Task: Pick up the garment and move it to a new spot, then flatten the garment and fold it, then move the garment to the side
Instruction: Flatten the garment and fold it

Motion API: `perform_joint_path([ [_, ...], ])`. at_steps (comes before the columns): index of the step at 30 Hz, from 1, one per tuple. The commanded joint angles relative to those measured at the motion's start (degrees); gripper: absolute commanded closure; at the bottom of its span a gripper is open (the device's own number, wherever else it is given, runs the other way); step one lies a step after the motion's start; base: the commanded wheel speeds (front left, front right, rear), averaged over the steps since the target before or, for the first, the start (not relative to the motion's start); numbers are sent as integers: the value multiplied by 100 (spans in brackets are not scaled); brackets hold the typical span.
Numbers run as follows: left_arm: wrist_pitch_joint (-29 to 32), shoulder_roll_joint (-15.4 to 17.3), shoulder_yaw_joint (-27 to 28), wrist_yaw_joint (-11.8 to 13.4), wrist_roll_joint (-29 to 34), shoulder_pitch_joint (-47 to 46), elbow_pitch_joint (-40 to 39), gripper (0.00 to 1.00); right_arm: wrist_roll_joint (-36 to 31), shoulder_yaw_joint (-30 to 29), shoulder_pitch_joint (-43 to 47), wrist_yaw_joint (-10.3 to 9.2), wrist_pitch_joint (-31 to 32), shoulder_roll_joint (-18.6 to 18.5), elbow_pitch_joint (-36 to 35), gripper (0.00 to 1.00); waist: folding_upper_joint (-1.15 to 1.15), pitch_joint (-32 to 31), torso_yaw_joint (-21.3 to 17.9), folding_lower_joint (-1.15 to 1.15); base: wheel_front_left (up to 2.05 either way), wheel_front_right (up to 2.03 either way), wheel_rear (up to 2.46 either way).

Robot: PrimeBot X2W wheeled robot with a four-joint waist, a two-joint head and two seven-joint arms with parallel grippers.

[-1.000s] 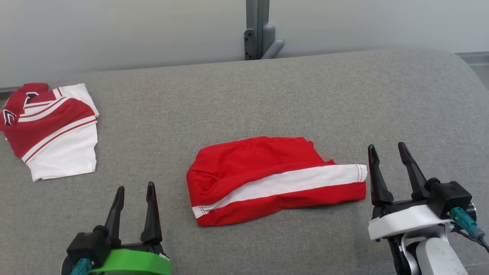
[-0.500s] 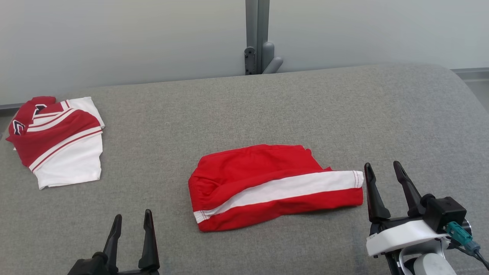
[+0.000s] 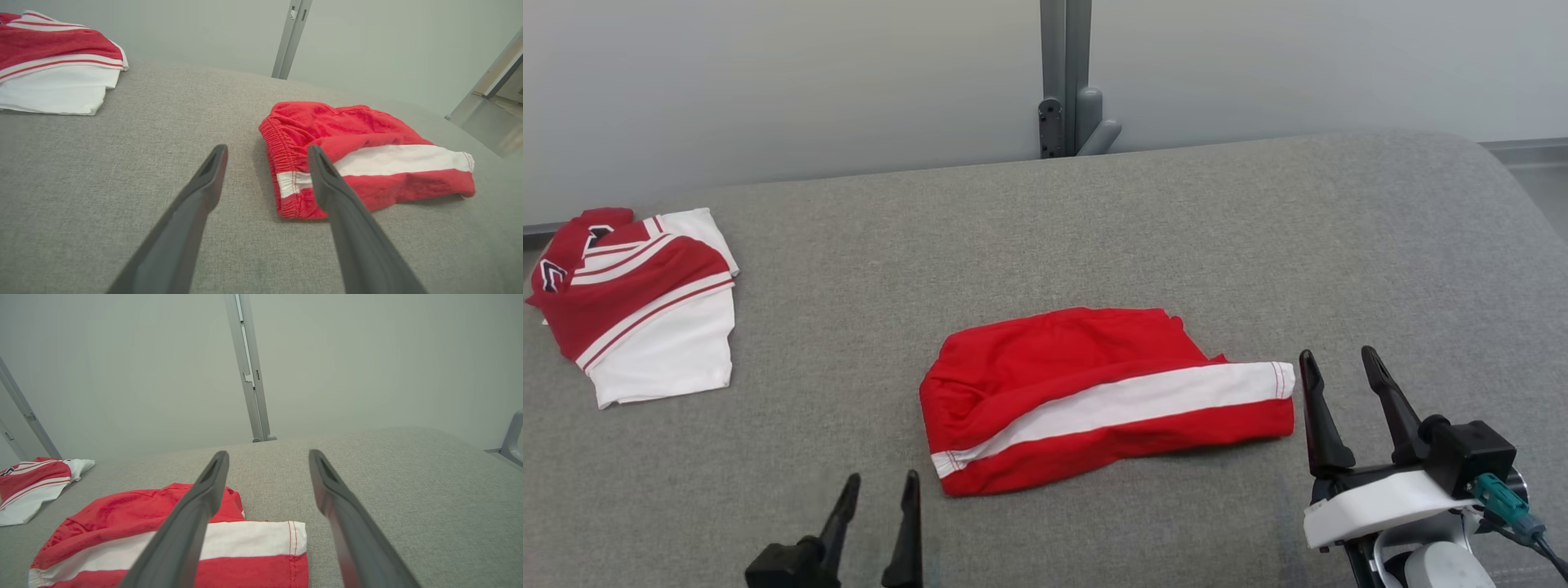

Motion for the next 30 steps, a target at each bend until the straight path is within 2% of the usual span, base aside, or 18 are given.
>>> perform_joint_path([
  [1, 0, 9, -170, -70, -155, -179, 243, 0, 4, 21, -32, 0, -20, -1, 22, 0, 37, 22, -36, 0, 0, 0, 0],
  [7, 33, 12, -484, -154, -381, -575, 949, 0, 14, 43, -106, 0, -18, -1, 48, 0, 37, 112, -152, 0, 0, 0, 0],
  [20, -2, 11, -716, -216, -819, -1376, 2090, 0, -10, -44, -270, 0, -18, -2, 15, 0, 37, 453, -454, 0, 0, 0, 0],
  [21, -3, 11, -739, -223, -842, -1413, 2114, 4, -14, -63, -276, 0, -18, -2, 19, 0, 37, 469, -464, 0, 0, 0, 0],
  [24, -7, 12, -747, -235, -938, -1474, 2049, 56, -17, -123, -291, 0, -18, -2, 31, 0, 37, 510, -472, 0, 0, 0, 0],
  [26, -7, 12, -708, -240, -947, -1471, 1958, 77, -12, -161, -287, 0, -18, -1, 52, 0, 37, 526, -465, 0, 0, 0, 0],
  [27, -6, 12, -681, -242, -943, -1450, 1909, 95, -3, -187, -277, 0, -18, -2, 81, 0, 37, 530, -458, 0, 0, 0, 0],
  [28, -1, 12, -662, -242, -947, -1416, 1861, 100, 0, -207, -275, 0, -18, -2, 110, 0, 37, 533, -449, 0, 0, 0, 0],
  [30, -2, 11, -619, -236, -958, -1350, 1752, 100, 40, -265, -273, 0, -18, -1, 236, 0, 37, 532, -424, 0, 0, 0, 0],
])
